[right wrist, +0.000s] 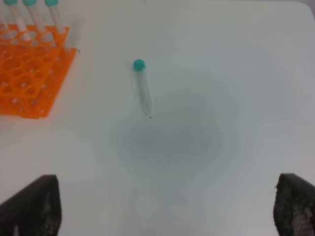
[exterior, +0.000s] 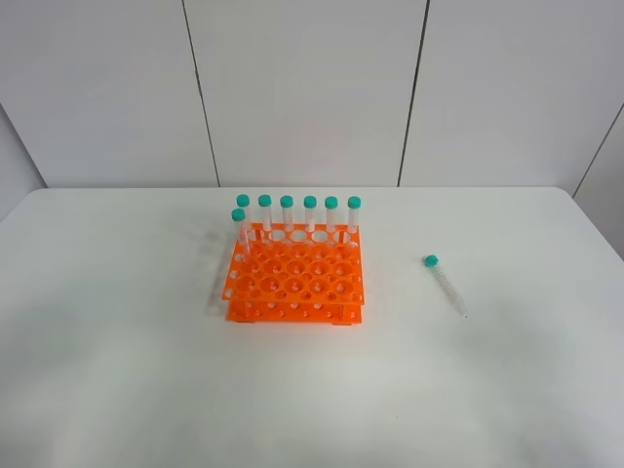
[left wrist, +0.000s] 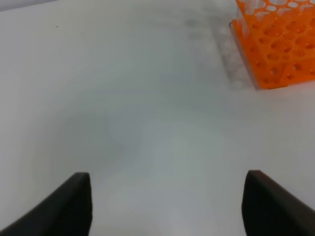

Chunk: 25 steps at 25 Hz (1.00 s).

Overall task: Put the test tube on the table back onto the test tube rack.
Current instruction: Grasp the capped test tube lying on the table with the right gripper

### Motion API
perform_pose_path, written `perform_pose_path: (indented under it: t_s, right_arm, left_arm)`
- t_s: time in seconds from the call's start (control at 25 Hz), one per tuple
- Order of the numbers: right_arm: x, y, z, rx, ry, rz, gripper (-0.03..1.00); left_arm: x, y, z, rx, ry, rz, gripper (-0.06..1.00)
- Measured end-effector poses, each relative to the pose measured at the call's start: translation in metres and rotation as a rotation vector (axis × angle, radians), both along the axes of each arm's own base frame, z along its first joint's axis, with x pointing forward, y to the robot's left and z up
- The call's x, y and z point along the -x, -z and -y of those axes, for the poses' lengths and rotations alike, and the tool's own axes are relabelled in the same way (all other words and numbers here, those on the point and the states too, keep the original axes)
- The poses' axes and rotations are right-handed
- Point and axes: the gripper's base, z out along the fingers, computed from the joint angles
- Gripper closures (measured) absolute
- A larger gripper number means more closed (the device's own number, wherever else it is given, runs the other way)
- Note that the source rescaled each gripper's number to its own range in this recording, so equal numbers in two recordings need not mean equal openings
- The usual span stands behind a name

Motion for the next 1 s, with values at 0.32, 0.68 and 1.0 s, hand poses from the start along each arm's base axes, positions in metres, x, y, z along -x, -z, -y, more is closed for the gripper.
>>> perform_pose_path:
  t_s: [0.32, 0.68, 1.0]
  right_arm:
    - [0.0000, 0.0000, 0.0000, 0.000, 0.000, 0.000, -0.03]
    - [0.0000, 0.0000, 0.0000, 0.000, 0.000, 0.000, -0.03]
    - [0.0000, 0.0000, 0.0000, 0.000, 0.000, 0.000, -0.03]
  left_arm:
    - [0.0000, 0.0000, 0.0000, 0.000, 0.000, 0.000, 0.34]
    - [0.0000, -0.0001, 0.0003, 0.004, 0.002, 0.001, 0.34]
    - [0.0001, -0.0002, 0.0013, 0.013, 0.009, 0.001, 0.34]
